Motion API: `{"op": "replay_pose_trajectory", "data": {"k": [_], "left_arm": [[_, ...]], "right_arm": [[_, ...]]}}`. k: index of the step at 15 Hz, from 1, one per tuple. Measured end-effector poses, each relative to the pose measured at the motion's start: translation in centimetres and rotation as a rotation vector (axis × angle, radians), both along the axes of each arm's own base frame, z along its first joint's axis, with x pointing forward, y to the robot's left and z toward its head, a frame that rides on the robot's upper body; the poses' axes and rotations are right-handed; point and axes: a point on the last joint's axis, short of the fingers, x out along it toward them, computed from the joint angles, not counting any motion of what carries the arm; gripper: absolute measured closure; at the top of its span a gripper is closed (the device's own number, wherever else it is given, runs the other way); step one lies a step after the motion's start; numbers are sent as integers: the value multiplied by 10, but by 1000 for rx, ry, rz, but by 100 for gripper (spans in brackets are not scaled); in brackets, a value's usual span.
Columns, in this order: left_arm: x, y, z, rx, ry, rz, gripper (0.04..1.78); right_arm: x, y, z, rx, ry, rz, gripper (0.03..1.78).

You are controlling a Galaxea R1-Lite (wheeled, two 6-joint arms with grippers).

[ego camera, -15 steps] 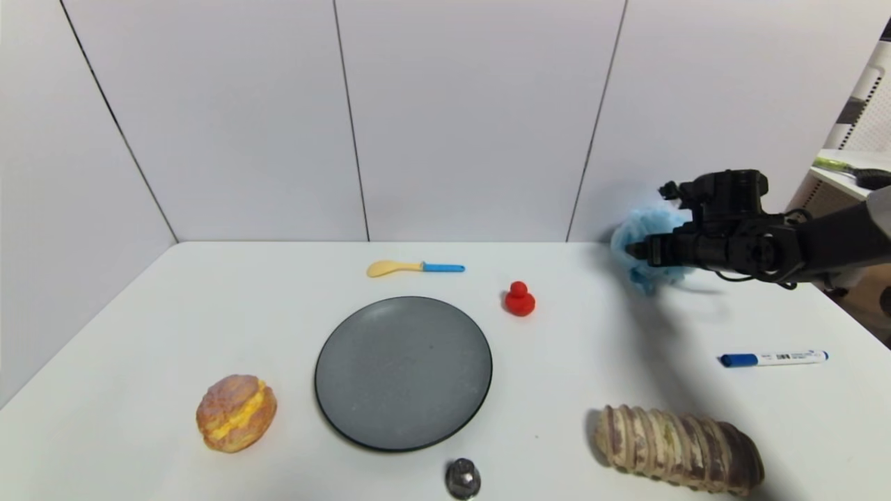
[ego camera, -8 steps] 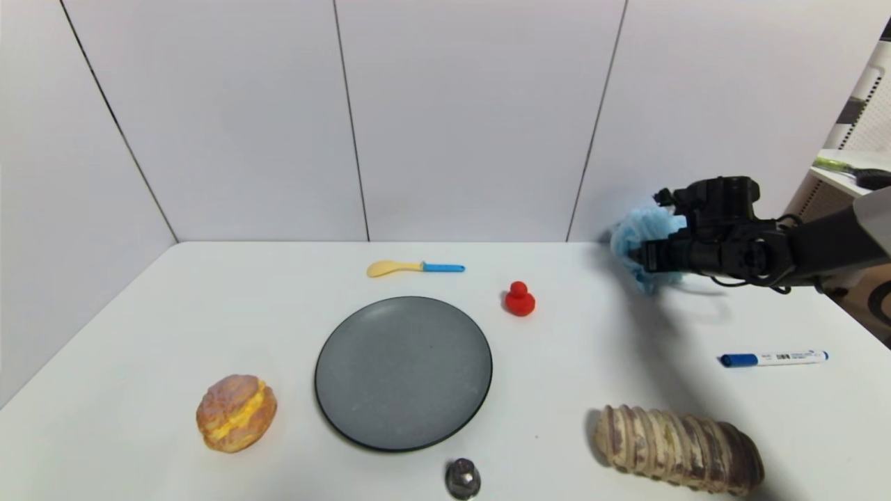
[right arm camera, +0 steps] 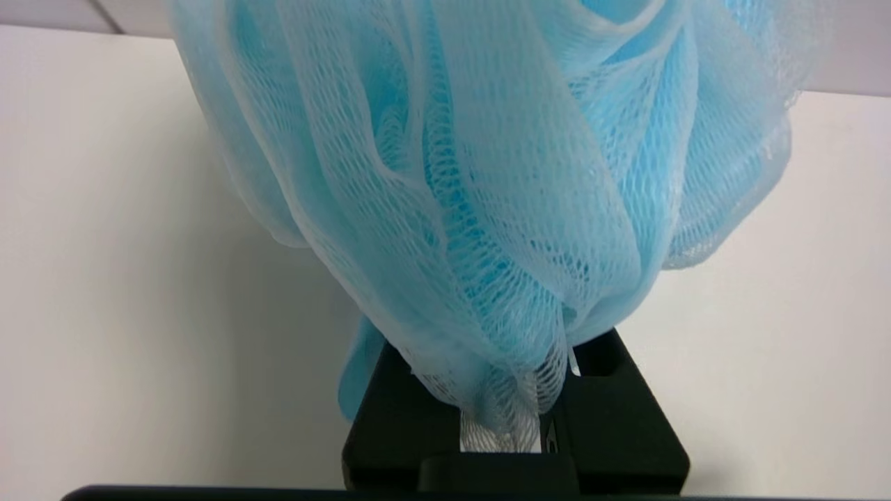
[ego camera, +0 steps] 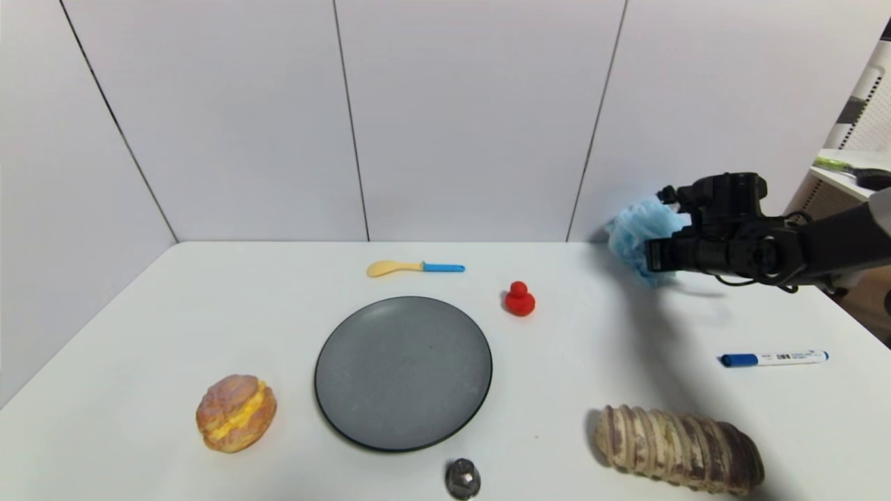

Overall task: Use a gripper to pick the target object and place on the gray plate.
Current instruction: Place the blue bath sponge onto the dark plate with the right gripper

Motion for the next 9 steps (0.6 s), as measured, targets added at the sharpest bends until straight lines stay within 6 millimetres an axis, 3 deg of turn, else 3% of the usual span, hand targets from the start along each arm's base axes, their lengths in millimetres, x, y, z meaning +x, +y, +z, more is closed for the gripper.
{"op": "replay_pose_trajectory", "data": {"k": [3, 9], "left_arm": [[0, 0, 0, 0, 0, 0, 13], [0, 0, 0, 0, 0, 0, 13]], "right_arm": [[-28, 10, 15, 3, 3, 29, 149], [-121, 62, 54, 11, -47, 211, 152]]}}
